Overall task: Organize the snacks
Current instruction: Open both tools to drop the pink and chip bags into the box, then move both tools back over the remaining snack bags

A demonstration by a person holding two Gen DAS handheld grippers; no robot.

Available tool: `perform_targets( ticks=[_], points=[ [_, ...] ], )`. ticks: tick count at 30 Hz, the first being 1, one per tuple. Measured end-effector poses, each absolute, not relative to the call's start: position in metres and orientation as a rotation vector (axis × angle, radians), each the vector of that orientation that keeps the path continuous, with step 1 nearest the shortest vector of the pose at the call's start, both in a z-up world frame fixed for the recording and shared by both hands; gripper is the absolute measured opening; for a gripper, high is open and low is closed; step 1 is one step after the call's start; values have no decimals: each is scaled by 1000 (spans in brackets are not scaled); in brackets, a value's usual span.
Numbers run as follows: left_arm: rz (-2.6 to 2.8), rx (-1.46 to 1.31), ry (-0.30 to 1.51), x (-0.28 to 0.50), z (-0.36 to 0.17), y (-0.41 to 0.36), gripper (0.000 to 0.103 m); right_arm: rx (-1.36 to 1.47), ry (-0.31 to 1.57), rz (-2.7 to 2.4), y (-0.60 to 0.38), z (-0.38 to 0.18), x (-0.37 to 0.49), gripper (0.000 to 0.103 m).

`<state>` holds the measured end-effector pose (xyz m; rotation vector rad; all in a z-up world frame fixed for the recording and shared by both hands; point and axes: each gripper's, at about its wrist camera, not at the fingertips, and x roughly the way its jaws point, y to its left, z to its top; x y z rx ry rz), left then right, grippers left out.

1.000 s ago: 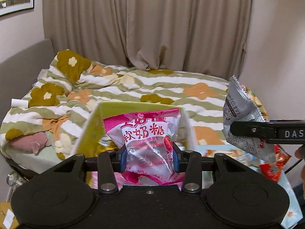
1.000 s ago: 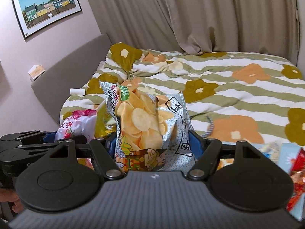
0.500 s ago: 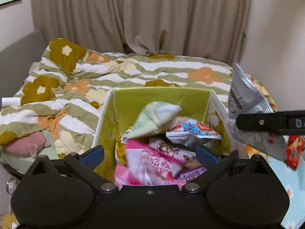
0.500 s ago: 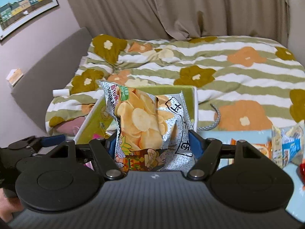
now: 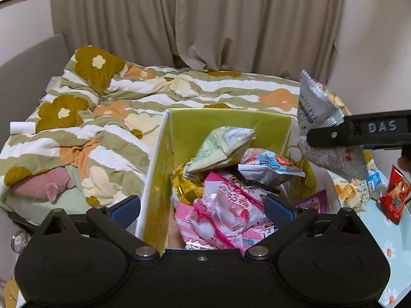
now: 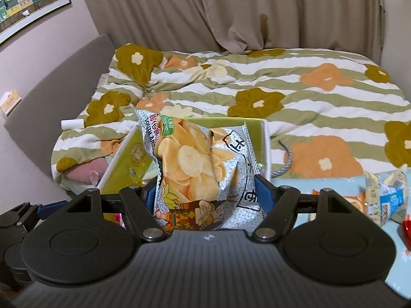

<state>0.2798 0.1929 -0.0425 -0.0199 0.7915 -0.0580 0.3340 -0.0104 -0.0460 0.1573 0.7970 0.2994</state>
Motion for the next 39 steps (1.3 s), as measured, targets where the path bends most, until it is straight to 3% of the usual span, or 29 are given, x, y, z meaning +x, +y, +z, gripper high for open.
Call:
perform_targets(
  ticks=[5,7,18,39],
  points=[
    [-28,-21,796,279,-44,196,103,170,804,325,-1,-55,346,91],
    [-17,-24,805,278,-47,196,103,180,812,334,1,-61,349,103],
    [-15,-34,825,272,-52,190,103,186,764,330,-10,-69,332,103],
    [-255,53,688,238,-11,120,103,242,598,131,-86,-17,232,103]
  ],
)
